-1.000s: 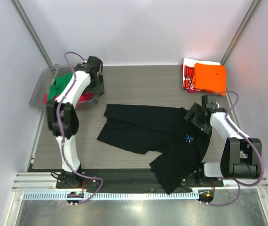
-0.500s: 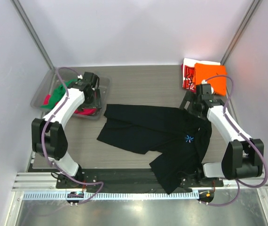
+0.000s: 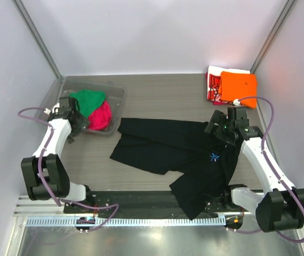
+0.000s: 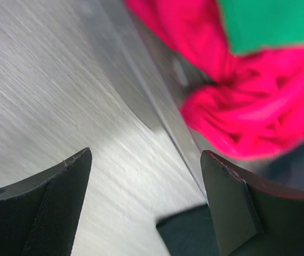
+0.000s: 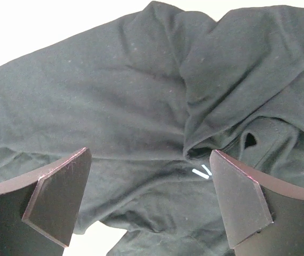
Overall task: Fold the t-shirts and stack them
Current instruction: Move the tshirt to the center of the board
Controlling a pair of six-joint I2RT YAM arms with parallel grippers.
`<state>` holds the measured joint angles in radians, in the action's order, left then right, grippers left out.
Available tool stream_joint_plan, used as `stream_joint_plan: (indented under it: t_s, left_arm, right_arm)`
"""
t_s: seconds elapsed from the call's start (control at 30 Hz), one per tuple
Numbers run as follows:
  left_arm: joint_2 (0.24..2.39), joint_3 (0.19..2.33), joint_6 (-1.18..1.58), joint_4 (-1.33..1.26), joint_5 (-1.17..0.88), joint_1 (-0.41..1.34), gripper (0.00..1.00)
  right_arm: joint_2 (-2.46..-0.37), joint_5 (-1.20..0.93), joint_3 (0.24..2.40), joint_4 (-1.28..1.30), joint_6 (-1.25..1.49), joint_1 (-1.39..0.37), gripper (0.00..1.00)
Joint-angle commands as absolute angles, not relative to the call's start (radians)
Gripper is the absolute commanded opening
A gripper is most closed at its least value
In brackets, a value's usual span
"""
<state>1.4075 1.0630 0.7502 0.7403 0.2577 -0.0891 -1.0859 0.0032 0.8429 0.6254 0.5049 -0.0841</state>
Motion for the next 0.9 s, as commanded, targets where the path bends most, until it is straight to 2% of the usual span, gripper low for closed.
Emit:
stream_joint_plan:
  t_s: [0.0,0.2,0.3,0.4,0.43,0.57,0.6,0.7,0.77,0.83,0.87]
  left_arm:
    - [1.425,1.003,0.85,0.557,0.192,-0.136,0.84]
    - [1.595,1.052,0.85,0.463,0.163,-0.152,0.83]
    - [1.684,1.109,0.824,0.492,0.117,-0.152,0.73]
    - [1.689,1.143,0.756,0.547,0.086,-0.152,0.28]
    - [1.687,1.147,0.689,0.552,0.078,-0.15,0.19]
    - [1.727,1.265,0.448,0.789,0.063,-0.15,0.16]
    - [1.732,1.281,0.411,0.813,0.14,-0.152,0.15]
    - [1.726,1.249,0.379,0.844,0.221,-0.195,0.23]
    - [1.739,1.239,0.39,0.86,0.235,-0.224,0.35]
    - [1.753,1.272,0.422,0.891,0.279,-0.242,0.61]
    - [1.764,1.304,0.423,0.906,0.285,-0.244,0.65]
  right_arm:
    - [-1.065,-0.044,0.845,0.641,0.514,-0.089,1.0]
    - [-1.039,-0.048,0.83,0.655,0.503,-0.09,1.0]
    - [-1.022,-0.041,0.816,0.658,0.499,-0.089,1.0]
    - [-1.023,-0.043,0.802,0.658,0.499,-0.09,1.0]
    - [-1.029,-0.046,0.798,0.655,0.502,-0.089,1.0]
    - [-1.042,-0.072,0.761,0.617,0.522,-0.089,1.0]
    - [-1.046,-0.083,0.755,0.606,0.526,-0.089,1.0]
    - [-1.074,-0.106,0.752,0.584,0.526,-0.091,1.0]
    - [-1.089,-0.118,0.765,0.586,0.52,-0.09,1.0]
    - [-1.091,-0.132,0.773,0.591,0.518,-0.091,1.0]
    - [-1.086,-0.136,0.776,0.595,0.517,-0.089,1.0]
